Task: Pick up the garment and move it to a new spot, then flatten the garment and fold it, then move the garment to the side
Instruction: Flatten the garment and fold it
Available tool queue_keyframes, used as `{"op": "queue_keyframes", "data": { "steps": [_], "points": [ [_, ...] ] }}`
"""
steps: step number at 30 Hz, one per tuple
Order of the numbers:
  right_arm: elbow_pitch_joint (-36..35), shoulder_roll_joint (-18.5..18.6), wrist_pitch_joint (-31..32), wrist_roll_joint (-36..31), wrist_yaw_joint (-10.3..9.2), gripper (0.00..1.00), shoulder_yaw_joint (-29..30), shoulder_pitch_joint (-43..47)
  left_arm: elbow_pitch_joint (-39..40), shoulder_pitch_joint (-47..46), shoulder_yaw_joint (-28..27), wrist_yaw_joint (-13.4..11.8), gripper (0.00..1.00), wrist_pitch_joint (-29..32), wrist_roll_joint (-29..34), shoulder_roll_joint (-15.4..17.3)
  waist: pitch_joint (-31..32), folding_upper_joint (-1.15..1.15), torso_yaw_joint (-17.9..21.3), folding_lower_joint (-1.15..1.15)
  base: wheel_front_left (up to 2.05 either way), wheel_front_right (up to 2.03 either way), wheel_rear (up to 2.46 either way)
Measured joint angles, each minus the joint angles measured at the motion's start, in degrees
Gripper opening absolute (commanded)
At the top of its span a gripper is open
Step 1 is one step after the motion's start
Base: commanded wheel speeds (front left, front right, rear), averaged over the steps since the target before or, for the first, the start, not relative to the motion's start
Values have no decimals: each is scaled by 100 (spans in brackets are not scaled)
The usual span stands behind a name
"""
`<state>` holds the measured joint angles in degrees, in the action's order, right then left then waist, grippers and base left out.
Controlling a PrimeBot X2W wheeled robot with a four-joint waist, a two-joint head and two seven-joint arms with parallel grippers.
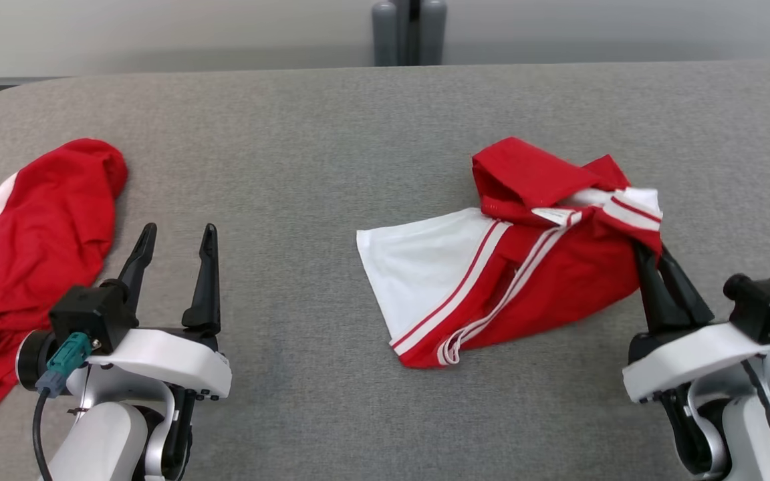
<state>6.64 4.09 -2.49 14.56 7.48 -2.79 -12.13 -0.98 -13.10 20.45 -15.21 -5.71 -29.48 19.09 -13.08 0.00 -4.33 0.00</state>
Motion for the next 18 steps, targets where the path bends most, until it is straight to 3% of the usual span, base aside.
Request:
{"op": "queue_keyframes", "data": {
  "steps": [3,4,5,6,12,18],
  "points": [
    [287,-29,-10,64,0,0,-11,118,38,1,29,-19,100,68,22,30,15,0,134,0,0,0,0],
    [389,-35,-25,114,0,25,-13,138,47,2,40,-26,100,78,22,35,20,0,172,0,0,0,0],
    [469,-49,-74,204,0,57,-2,165,57,3,46,-33,100,109,23,44,25,0,212,0,0,0,0],
    [576,-57,-76,216,1,100,14,196,70,3,47,-44,100,116,23,56,32,0,252,0,0,0,0],
    [914,-105,-382,342,1,100,391,448,158,91,23,-109,100,188,23,157,104,0,454,0,0,0,0],
    [795,-129,-622,342,0,100,1046,680,243,152,-46,-186,100,248,20,247,224,0,625,0,0,0,0]
  ]
}}
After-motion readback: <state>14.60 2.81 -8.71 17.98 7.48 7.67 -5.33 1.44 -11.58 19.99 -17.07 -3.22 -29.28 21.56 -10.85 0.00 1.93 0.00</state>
